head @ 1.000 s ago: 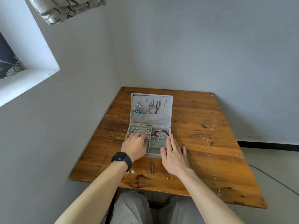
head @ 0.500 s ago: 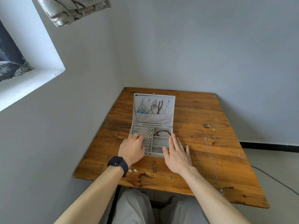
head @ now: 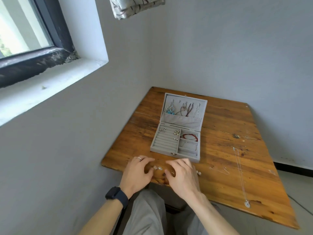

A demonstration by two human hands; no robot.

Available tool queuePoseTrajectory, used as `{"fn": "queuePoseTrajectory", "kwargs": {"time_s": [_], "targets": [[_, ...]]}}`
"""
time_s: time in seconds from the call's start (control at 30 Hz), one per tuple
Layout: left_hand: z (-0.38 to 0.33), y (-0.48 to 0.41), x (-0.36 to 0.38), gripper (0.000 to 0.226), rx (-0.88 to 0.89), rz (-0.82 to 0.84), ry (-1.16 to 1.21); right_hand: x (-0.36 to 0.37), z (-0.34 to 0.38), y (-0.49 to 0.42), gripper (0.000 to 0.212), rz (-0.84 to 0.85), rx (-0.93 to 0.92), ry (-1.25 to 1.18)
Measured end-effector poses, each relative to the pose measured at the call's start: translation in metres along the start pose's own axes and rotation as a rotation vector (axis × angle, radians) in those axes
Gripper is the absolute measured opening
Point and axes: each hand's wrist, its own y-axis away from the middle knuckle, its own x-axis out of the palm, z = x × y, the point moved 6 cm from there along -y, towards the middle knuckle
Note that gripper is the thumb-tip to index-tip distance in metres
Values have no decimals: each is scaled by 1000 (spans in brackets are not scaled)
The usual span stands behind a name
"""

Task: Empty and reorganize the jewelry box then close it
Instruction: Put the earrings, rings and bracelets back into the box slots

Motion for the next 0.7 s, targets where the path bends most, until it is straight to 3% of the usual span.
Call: {"fn": "queuePoseTrajectory", "kwargs": {"time_s": [0.17, 0.3, 0.53, 0.7], "targets": [[-5, 3, 6, 32, 56, 15, -85, 17, 11, -3, 31, 49, 37, 105], [-1, -5, 8, 27, 62, 46, -105, 20, 15, -5, 17, 32, 24, 86], [32, -19, -4, 8, -183, -97, 311, 3, 5, -16, 7, 47, 57, -255], [59, -25, -4, 11, -384, -268, 492, -23, -12, -47, 10, -14, 71, -323]]}}
